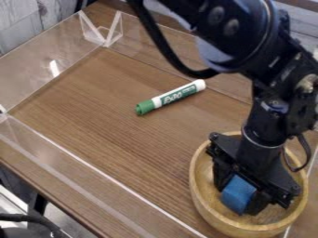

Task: Remove the blue block from inside the brown bowl and put it on the table

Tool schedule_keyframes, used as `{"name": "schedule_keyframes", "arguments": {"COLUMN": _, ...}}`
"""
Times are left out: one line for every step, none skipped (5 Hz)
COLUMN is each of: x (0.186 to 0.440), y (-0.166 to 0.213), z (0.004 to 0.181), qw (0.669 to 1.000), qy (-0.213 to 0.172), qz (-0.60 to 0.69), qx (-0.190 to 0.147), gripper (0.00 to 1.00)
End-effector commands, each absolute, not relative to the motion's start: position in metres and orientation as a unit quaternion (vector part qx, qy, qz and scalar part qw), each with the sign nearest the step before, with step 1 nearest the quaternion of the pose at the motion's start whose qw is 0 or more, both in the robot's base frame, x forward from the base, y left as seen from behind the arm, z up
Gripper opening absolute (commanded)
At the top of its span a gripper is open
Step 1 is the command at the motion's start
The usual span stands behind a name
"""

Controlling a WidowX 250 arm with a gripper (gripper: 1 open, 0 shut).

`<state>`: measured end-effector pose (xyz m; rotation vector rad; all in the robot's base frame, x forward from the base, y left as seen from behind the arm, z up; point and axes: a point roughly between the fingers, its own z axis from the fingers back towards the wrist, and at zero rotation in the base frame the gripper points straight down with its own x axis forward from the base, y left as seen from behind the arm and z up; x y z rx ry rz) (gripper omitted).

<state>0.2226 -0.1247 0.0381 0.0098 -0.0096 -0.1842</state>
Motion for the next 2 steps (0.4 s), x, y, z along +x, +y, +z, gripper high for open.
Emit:
{"name": "schedule_keyframes", "arguments": {"x": 0.2287, "y": -0.1236, "z": 0.0502, "qw": 0.995, "qy": -0.019, "qz": -0.093, "qx": 0.002, "gripper": 0.00}}
{"name": "schedule_keyframes", "arguments": {"x": 0.2281, "y": -0.1218, "z": 0.0564, "qw": 0.995, "qy": -0.015, "qz": -0.096, "qx": 0.007, "gripper": 0.00}}
